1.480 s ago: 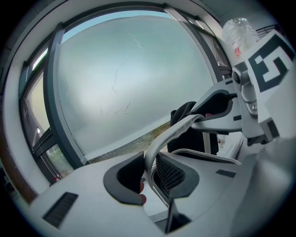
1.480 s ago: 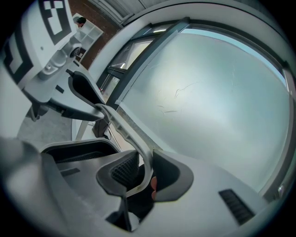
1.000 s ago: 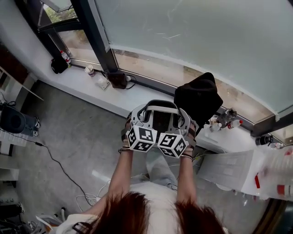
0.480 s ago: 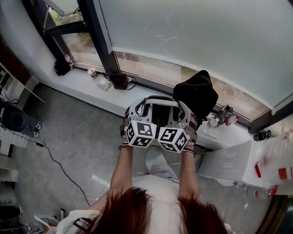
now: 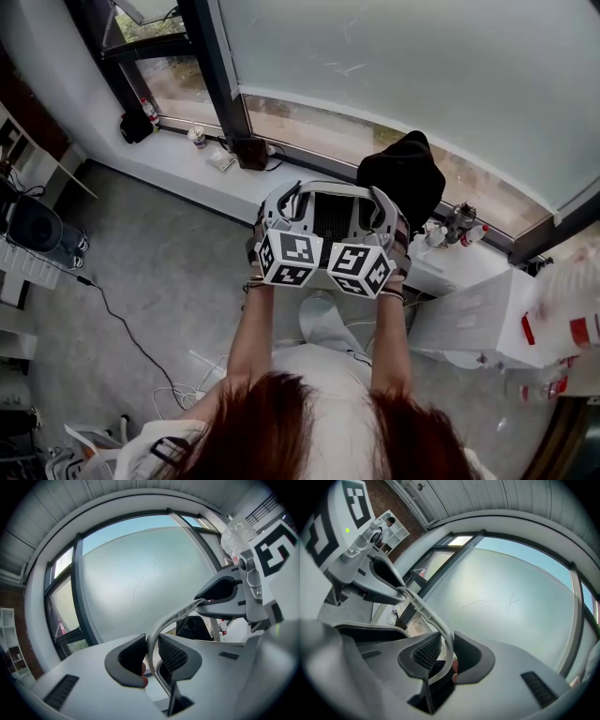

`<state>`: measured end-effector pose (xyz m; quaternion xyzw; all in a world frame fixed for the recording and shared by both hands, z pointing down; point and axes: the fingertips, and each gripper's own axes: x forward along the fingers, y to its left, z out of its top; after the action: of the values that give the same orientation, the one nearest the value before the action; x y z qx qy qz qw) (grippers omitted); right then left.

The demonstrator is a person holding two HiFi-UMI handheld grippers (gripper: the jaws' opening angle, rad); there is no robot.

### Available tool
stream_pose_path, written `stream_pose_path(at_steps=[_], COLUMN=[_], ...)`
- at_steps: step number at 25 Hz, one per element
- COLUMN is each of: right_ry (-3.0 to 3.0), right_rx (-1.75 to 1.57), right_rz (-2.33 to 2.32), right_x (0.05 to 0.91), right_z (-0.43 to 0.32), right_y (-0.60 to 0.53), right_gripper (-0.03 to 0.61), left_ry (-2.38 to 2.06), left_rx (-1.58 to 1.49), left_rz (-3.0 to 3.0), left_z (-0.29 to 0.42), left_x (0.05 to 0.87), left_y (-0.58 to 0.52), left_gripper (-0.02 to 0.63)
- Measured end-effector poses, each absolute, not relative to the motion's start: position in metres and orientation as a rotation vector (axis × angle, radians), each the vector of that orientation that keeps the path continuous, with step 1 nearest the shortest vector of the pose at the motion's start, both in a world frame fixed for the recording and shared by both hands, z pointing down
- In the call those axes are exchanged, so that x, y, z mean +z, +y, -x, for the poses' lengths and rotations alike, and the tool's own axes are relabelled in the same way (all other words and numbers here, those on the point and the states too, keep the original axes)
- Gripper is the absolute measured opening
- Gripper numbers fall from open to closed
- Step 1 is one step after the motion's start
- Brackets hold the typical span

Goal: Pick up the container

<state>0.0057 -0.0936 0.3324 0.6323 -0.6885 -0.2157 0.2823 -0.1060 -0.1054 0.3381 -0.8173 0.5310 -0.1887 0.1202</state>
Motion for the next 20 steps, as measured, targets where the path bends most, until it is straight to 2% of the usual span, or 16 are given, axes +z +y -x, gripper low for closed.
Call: stream_pose_path(at_steps=[20], right_ry=[-1.831], right_rx=[-0.594], right_rz=[-1.710], right_x=[0.313], right_z=[-0.014], right_y=[-0.005], right_gripper=[0.098], left_ry=[1.512], left_rx=[-0.522], left_rz=[2.410], left_z=[0.098], left_x=[0.322], left_y=[-0.019], left_gripper=[0.086])
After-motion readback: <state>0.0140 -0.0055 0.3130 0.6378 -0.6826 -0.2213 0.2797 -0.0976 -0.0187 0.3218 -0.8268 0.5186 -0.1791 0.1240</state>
